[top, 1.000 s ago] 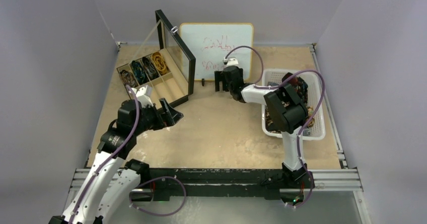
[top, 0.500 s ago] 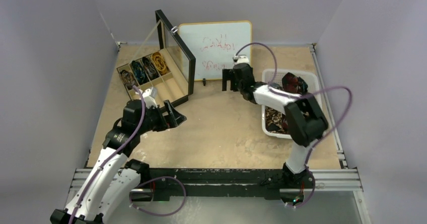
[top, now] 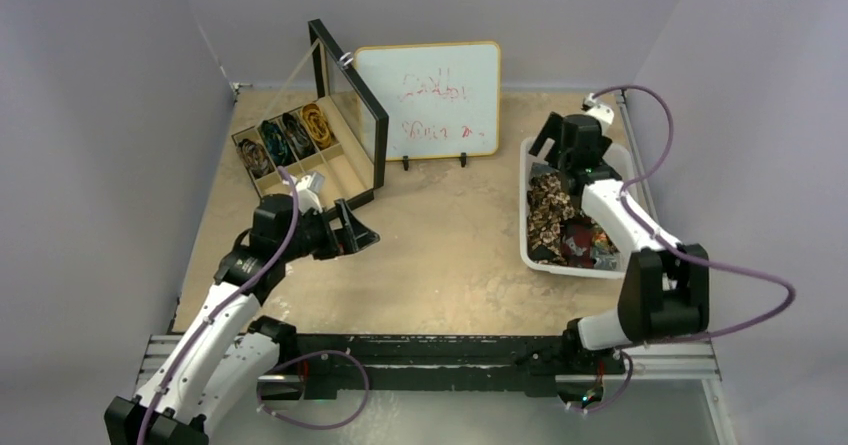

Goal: Roll the ties
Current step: Move the bin to the center of the board.

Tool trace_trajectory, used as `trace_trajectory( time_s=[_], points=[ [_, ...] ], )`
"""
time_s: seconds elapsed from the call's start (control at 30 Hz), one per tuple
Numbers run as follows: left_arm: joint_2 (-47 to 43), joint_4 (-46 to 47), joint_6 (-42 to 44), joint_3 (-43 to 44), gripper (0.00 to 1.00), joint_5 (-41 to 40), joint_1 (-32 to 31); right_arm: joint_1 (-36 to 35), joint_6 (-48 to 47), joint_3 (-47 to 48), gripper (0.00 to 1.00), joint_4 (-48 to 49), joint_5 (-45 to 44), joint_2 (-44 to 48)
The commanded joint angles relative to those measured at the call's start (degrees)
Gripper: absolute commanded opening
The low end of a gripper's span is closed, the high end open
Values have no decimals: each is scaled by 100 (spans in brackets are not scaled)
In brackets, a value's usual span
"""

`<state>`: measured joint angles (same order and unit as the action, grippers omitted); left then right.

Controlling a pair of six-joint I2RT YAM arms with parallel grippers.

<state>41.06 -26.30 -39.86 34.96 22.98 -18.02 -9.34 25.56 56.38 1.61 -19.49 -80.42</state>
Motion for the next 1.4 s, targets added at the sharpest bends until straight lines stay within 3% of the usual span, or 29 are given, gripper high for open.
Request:
trace_trajectory(
  time_s=[0.0,0.3,0.4,0.53,0.67,0.93,1.13,1.17,1.23,1.37],
  points=[
    [219,613,13,-263,97,421,27,592,54,558,99,-182,568,-813],
    [1726,1972,428,-312,97,501,27,923,-655,2710,98,280,982,-2938],
    [2172,2356,611,-202,97,298,27,926,-964,3655,99,-37,1048,-3770],
    [2470,2541,689,-106,97,177,27,923,-1422,4080,99,331,1589,-4177],
    [2505,2548,707,-88,97,317,29,926,-1591,4822,99,-460,1582,-4483],
    [1854,2182,661,-279,96,688,27,926,-725,3023,99,-470,1494,-2387],
    [1442,1891,594,-387,96,991,27,926,-24,1252,97,-760,465,-1070],
    [1406,1863,596,-393,96,1020,27,1087,9,932,97,-621,218,-946],
    [1360,1837,585,-413,96,1115,27,1459,-181,514,97,-218,532,-727],
    [1350,1875,571,-408,95,1259,27,2035,-505,615,95,-74,903,-1127]
  ],
)
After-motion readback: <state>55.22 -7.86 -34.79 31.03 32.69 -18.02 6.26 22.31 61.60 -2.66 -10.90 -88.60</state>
